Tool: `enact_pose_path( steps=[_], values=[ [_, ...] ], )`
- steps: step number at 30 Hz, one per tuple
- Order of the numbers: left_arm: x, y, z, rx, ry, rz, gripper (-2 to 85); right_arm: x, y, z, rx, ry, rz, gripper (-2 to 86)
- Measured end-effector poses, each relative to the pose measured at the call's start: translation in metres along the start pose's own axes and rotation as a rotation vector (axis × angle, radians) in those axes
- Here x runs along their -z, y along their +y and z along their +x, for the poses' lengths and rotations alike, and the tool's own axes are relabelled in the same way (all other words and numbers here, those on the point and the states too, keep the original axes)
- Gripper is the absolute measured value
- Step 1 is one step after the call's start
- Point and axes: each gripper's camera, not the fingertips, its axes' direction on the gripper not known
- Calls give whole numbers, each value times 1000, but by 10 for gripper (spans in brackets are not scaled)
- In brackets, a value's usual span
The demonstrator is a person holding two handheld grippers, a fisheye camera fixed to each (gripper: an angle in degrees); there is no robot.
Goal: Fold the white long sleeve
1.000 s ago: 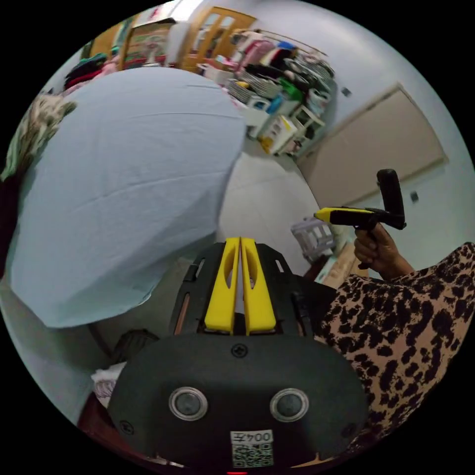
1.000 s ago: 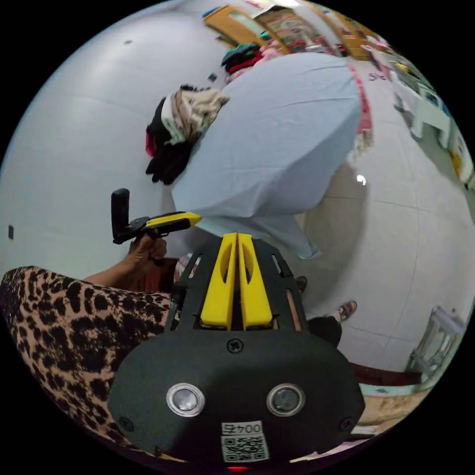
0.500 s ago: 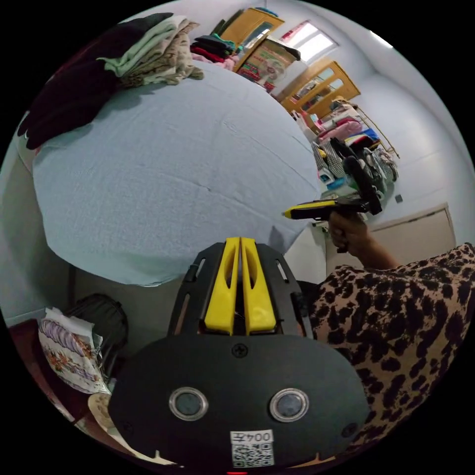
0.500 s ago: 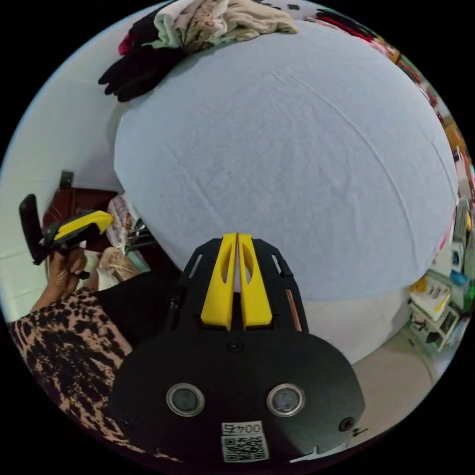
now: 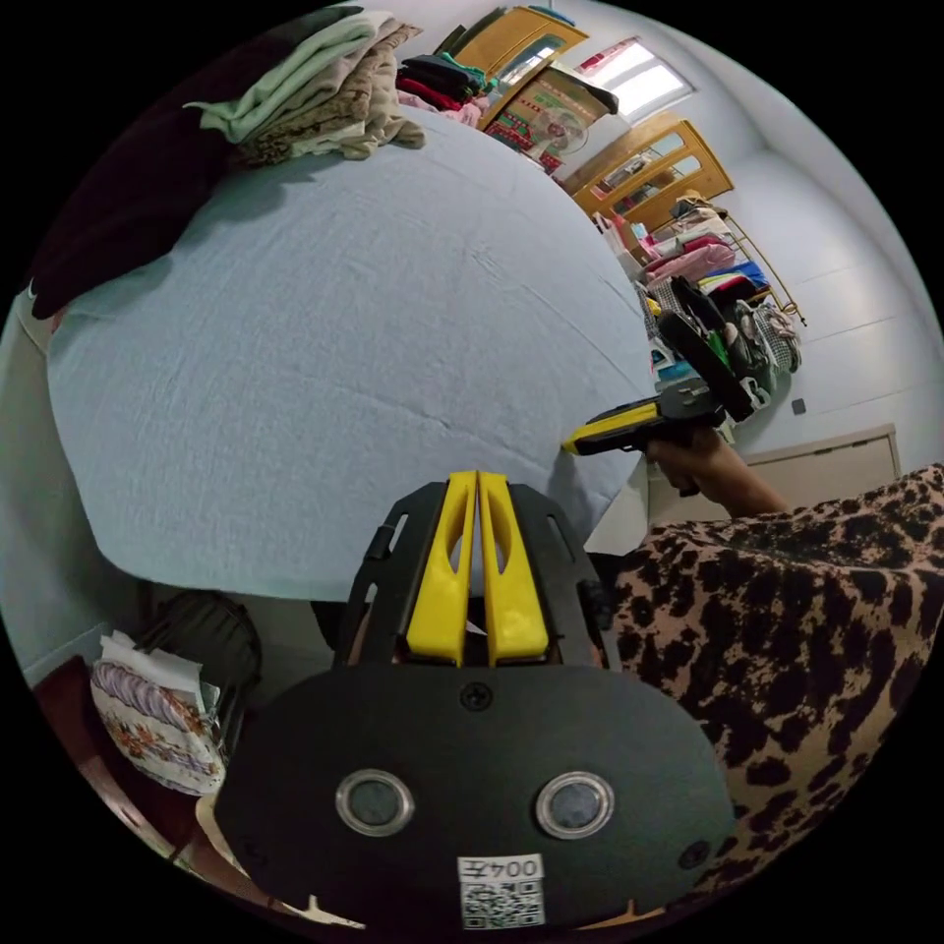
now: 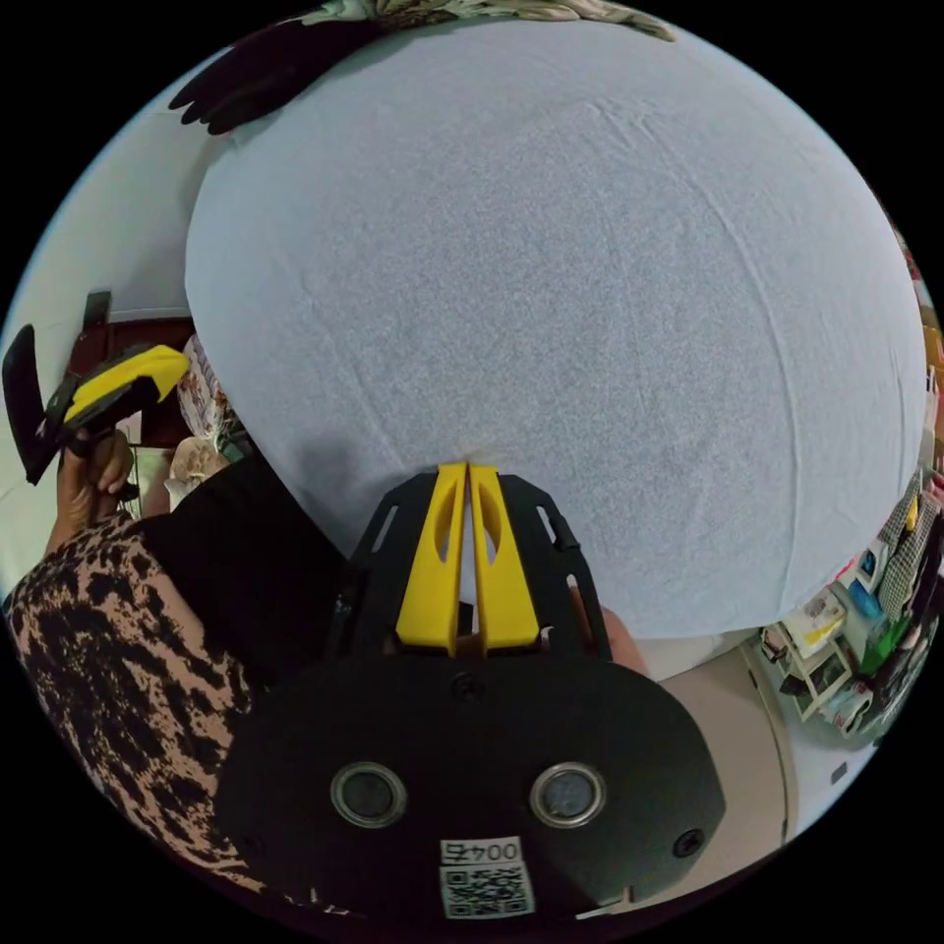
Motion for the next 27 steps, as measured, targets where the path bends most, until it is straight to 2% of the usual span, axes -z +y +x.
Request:
enact_pose_path(
  steps=[4,10,12,15,21,27],
  values=[
    [48,-40,-28,-76,32,-31,2,65,-10,-15,-127,36,-29,-8],
    [133,-88,-66,-146,42,22,2,149,-29,-45,-248,152,-97,-7],
    [163,-102,-77,-162,19,55,3,172,-36,-55,-226,204,-126,-7],
    [224,-125,-94,-188,-56,147,4,209,-43,-65,-249,232,-157,-8],
    [351,-187,-138,-189,-248,340,19,280,-45,-69,-326,158,-160,-8],
    [470,-281,-179,-160,-487,505,106,340,-40,-83,-370,177,-120,-7]
  ],
)
